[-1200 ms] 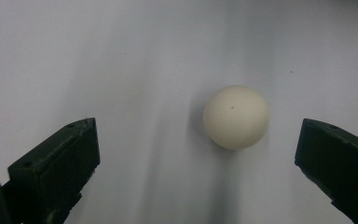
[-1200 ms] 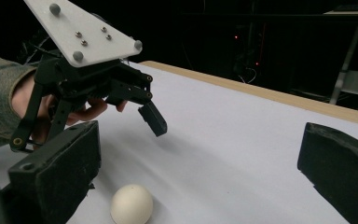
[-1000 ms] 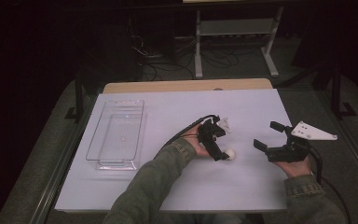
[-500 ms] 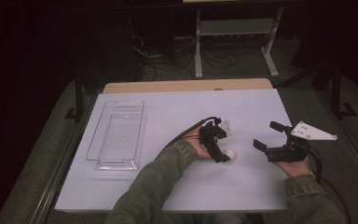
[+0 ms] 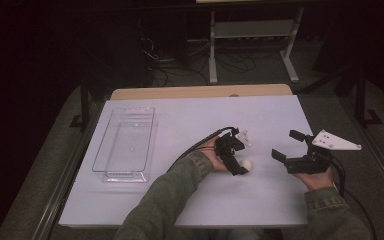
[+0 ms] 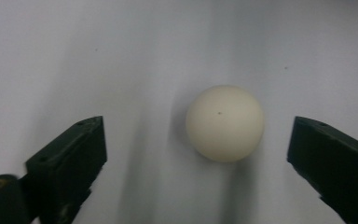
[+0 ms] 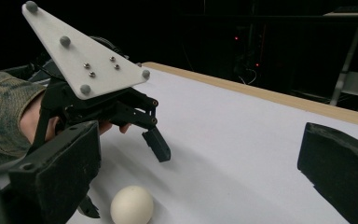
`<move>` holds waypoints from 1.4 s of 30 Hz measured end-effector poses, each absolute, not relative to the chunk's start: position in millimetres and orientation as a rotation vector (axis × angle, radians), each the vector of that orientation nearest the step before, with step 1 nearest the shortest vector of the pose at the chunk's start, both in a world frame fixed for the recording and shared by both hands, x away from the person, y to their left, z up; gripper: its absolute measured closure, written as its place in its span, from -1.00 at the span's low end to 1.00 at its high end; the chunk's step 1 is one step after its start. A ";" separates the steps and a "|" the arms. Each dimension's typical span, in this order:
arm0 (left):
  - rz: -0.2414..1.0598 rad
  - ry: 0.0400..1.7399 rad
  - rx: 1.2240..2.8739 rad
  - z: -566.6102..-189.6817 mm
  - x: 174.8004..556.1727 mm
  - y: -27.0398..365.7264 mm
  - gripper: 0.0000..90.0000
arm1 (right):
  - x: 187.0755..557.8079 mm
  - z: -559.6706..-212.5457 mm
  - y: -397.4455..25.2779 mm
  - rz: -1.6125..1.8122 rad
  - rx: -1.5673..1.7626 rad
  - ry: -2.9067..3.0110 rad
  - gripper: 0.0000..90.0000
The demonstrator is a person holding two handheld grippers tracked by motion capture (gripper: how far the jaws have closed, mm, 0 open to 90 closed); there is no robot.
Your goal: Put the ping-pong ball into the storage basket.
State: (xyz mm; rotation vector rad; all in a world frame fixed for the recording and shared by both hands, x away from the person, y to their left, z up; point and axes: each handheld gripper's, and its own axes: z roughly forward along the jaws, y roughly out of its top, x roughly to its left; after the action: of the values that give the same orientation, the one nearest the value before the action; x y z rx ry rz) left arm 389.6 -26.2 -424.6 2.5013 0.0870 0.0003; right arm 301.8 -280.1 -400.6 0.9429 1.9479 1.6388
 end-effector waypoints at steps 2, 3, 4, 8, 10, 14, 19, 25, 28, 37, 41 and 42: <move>-0.001 0.079 2.503 -425.1 389.2 -26.9 -0.86 | 301.7 -400.5 -280.2 1.640 0.945 1.947 -1.00; 0.001 0.074 2.506 -425.7 388.8 -27.2 -0.85 | 301.7 -400.5 -280.2 1.640 0.945 1.947 -1.00; 0.005 0.069 2.510 -426.2 388.6 -27.6 -0.85 | 301.7 -400.6 -280.2 1.640 0.945 1.947 -1.00; 0.007 0.040 2.499 -426.8 387.4 -28.9 -0.70 | 301.7 -400.4 -280.1 1.641 0.945 1.947 -1.00; 0.010 0.039 2.495 -427.1 386.7 -29.9 -0.69 | 301.7 -400.4 -280.3 1.641 0.946 1.947 -1.00; 0.008 0.031 2.500 -428.2 386.6 -30.4 -0.65 | 301.6 -400.3 -280.4 1.641 0.945 1.946 -1.00; -0.014 0.020 2.506 -430.0 385.6 -31.1 -0.57 | 301.7 -400.3 -280.3 1.642 0.945 1.945 -1.00; -0.026 0.010 2.509 -430.7 384.5 -31.9 -0.46 | 301.9 -400.5 -279.8 1.641 0.939 1.946 -1.00; -0.013 0.008 2.520 -431.9 383.5 -32.3 -0.41 | 301.9 -400.4 -279.8 1.641 0.943 1.947 -1.00; -0.033 -0.006 2.516 -432.4 383.6 -32.4 -0.24 | 302.2 -400.7 -280.0 1.639 0.942 1.948 -1.00; -0.044 -0.019 2.513 -433.1 382.6 -33.1 -0.14 | 302.0 -400.6 -279.8 1.640 0.942 1.948 -1.00; -0.045 -0.025 2.515 -433.2 382.2 -33.3 -0.09 | 302.0 -400.6 -280.0 1.640 0.943 1.948 -1.00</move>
State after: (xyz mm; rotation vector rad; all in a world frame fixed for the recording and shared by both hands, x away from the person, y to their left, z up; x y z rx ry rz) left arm 382.2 -33.3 -433.2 2.5149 -0.0245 -0.0454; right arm 302.0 -280.0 -400.6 0.9427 1.9476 1.6396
